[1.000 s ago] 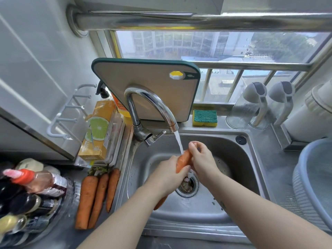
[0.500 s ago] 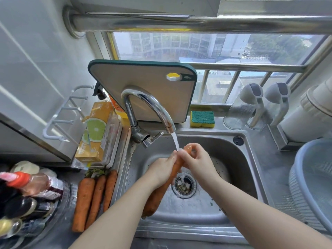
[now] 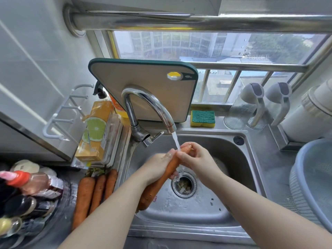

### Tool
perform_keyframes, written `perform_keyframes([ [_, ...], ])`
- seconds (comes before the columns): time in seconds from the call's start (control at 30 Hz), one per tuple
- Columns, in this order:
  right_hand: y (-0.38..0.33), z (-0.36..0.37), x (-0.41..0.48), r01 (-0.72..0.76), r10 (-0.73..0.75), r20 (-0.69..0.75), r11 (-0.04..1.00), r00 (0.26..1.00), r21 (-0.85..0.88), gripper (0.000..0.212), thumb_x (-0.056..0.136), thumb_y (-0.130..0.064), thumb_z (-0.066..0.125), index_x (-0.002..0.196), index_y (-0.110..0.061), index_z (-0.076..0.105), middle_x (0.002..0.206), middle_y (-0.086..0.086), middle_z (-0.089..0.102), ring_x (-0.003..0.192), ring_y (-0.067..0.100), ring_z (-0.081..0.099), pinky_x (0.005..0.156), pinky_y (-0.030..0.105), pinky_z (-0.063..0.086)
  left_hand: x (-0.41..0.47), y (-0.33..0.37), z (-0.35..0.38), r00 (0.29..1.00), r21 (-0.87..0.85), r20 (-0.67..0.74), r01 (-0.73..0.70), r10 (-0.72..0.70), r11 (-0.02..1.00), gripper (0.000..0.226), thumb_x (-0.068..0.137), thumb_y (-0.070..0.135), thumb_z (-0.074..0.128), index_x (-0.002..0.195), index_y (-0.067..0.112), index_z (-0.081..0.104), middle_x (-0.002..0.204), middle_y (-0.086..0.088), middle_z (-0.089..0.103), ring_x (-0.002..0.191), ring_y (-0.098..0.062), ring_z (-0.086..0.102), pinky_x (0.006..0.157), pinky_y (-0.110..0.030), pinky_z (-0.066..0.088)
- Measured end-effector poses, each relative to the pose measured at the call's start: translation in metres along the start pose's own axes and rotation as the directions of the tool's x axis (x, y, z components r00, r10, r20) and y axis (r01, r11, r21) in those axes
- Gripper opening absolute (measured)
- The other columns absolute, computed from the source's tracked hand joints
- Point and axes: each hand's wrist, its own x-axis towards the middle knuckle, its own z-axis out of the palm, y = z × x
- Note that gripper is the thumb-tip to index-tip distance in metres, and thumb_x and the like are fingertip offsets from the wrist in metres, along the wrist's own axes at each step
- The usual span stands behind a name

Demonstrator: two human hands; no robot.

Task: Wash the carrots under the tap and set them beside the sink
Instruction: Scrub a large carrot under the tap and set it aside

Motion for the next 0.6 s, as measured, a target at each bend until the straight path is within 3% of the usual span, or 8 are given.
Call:
perform_keyframes([
  [0.07, -0.003, 0.003, 0.004, -0.004, 0.001, -0.109, 1.000, 0.994, -0.025, 0.009, 0.090, -0.016, 0.062, 0.087, -0.008, 0.064, 0.079, 0.012, 0.066, 0.077, 0.024, 0.067, 0.081, 0.040, 0.058, 0.000, 0.004, 0.003, 1.000, 0.111, -0.001, -0.014, 0.014, 0.994, 0.054, 0.097, 0.055, 0.028, 0.094, 0.017, 0.066, 0.076, -0.002, 0.070, 0.064, -0.014, 0.066, 0.068, -0.026, 0.053],
  [0.13, -0.006, 0.002, 0.008, -0.037, 0.032, -0.176, 0.999, 0.984, -0.025, 0.026, 0.096, -0.021, 0.053, 0.076, -0.008, 0.063, 0.072, 0.013, 0.063, 0.068, 0.021, 0.064, 0.075, 0.038, 0.059, -0.001, 0.006, 0.006, 0.998, 0.228, 0.027, -0.066, 0.062, 0.971, 0.053, 0.097, 0.056, 0.027, 0.094, 0.019, 0.065, 0.079, -0.004, 0.069, 0.065, -0.015, 0.065, 0.072, -0.034, 0.055],
  [0.2, -0.008, 0.001, 0.008, -0.059, 0.057, -0.125, 0.998, 0.991, -0.019, 0.026, 0.097, -0.021, 0.050, 0.079, -0.009, 0.064, 0.078, 0.016, 0.063, 0.071, 0.022, 0.064, 0.077, 0.038, 0.058, -0.002, 0.005, 0.009, 0.996, 0.266, 0.025, -0.084, 0.080, 0.960, 0.051, 0.098, 0.054, 0.024, 0.091, 0.021, 0.062, 0.075, -0.002, 0.065, 0.060, -0.013, 0.062, 0.071, -0.035, 0.055],
  [0.27, -0.008, 0.000, 0.005, -0.072, 0.071, -0.021, 0.996, 0.997, -0.060, 0.008, 0.093, -0.017, 0.057, 0.097, -0.012, 0.063, 0.095, 0.017, 0.064, 0.083, 0.023, 0.066, 0.082, 0.036, 0.058, -0.002, 0.004, 0.009, 0.997, 0.237, -0.007, -0.073, 0.077, 0.969, 0.047, 0.100, 0.049, 0.022, 0.084, 0.023, 0.059, 0.070, 0.000, 0.061, 0.056, -0.012, 0.059, 0.065, -0.029, 0.050],
  [0.4, -0.007, -0.006, 0.002, -0.106, 0.117, 0.088, 0.987, 0.989, -0.117, 0.035, 0.088, -0.011, 0.065, 0.120, -0.014, 0.052, 0.113, 0.018, 0.061, 0.095, 0.021, 0.067, 0.088, 0.032, 0.055, 0.002, 0.001, 0.010, 0.997, 0.215, -0.022, -0.064, 0.071, 0.975, 0.047, 0.102, 0.042, 0.021, 0.089, 0.020, 0.061, 0.067, 0.001, 0.060, 0.053, -0.013, 0.058, 0.067, -0.029, 0.048],
  [0.5, -0.015, -0.016, 0.005, -0.212, 0.211, 0.207, 0.977, 0.955, -0.021, 0.039, 0.090, 0.003, 0.055, 0.126, -0.010, 0.049, 0.107, 0.015, 0.059, 0.094, 0.020, 0.066, 0.093, 0.034, 0.054, 0.001, -0.001, 0.009, 0.996, 0.246, -0.033, -0.072, 0.082, 0.967, 0.047, 0.102, 0.042, 0.020, 0.085, 0.023, 0.059, 0.068, 0.001, 0.062, 0.054, -0.013, 0.058, 0.067, -0.028, 0.048],
  [0.6, -0.021, -0.020, 0.006, -0.163, 0.178, 0.202, 0.983, 0.963, -0.088, 0.030, 0.089, 0.004, 0.057, 0.115, -0.012, 0.056, 0.100, 0.012, 0.060, 0.092, 0.020, 0.065, 0.092, 0.035, 0.054, 0.002, 0.003, 0.008, 0.991, 0.275, -0.064, -0.094, 0.116, 0.957, 0.046, 0.102, 0.041, 0.019, 0.082, 0.024, 0.057, 0.069, 0.002, 0.062, 0.057, -0.016, 0.059, 0.070, -0.029, 0.048],
])
